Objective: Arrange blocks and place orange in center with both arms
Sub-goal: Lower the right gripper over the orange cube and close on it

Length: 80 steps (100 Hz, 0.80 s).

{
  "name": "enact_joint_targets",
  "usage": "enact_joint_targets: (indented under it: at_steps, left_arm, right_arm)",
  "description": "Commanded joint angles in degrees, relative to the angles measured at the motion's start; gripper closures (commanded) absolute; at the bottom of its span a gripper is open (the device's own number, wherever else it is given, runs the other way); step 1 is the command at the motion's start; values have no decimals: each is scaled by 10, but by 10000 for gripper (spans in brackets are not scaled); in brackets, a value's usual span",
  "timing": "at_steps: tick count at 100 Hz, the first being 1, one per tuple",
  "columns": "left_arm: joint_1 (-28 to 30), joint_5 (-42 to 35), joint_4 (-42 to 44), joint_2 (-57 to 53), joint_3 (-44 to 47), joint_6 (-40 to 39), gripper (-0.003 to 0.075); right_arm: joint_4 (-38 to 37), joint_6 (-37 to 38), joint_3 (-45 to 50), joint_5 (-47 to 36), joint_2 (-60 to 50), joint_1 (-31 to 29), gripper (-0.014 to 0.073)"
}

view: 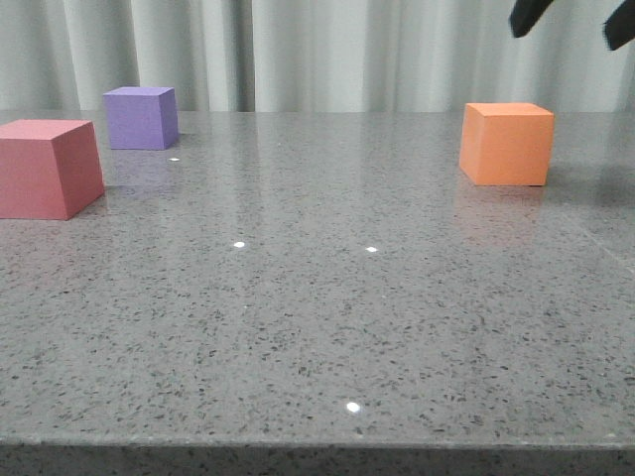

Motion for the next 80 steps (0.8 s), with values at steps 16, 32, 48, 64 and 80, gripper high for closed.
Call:
enact_joint_targets:
  at_steps: [16,32,48,64,80]
  left_arm:
    - [-4,-47,0,-21,25,1,741]
    - [-4,-47,0,-21,25,1,741]
    - [-4,-47,0,-21,25,1,741]
    - [-4,-47,0,-21,25,1,741]
    - [-4,-47,0,-21,25,1,741]
  right_arm:
    - [-8,-7,-83,-32,69,0,2]
    - [-8,-7,-97,-34,107,0,2]
    - [-8,-7,-97,-30,131,0,2]
    - [-8,-7,-97,-22,142,0,64]
    - [-8,-7,-97,-13,142,0,275]
